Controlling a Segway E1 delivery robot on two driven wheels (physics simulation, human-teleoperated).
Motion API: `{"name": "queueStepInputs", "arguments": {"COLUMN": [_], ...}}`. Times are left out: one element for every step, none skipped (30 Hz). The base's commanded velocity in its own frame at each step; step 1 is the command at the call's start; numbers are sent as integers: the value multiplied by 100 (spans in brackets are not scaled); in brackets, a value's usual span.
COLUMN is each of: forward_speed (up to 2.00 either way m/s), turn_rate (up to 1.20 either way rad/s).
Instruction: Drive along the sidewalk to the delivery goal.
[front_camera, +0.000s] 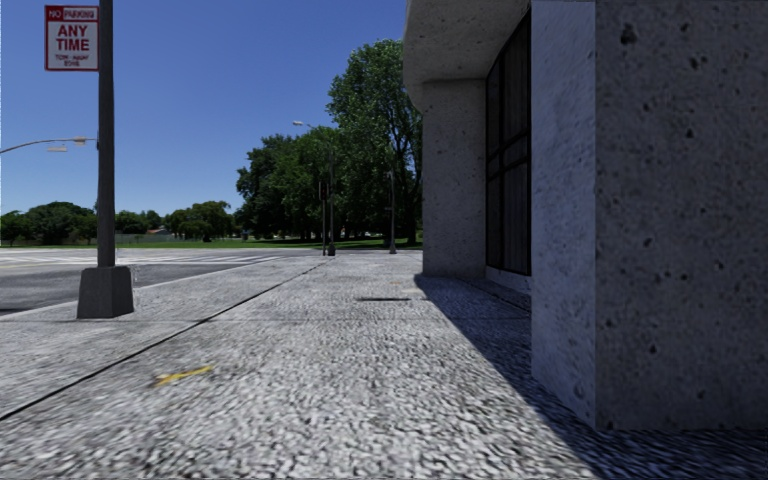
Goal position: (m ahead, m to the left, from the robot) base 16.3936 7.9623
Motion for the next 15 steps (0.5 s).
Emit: {"name": "queueStepInputs", "arguments": {"forward_speed": [200,200,200,200,200,200,200,200,200,200,200,200,200,200,200], "turn_rate": [18,18,18,18,18,18,19,19,19,19,30,40,40,45,46]}}
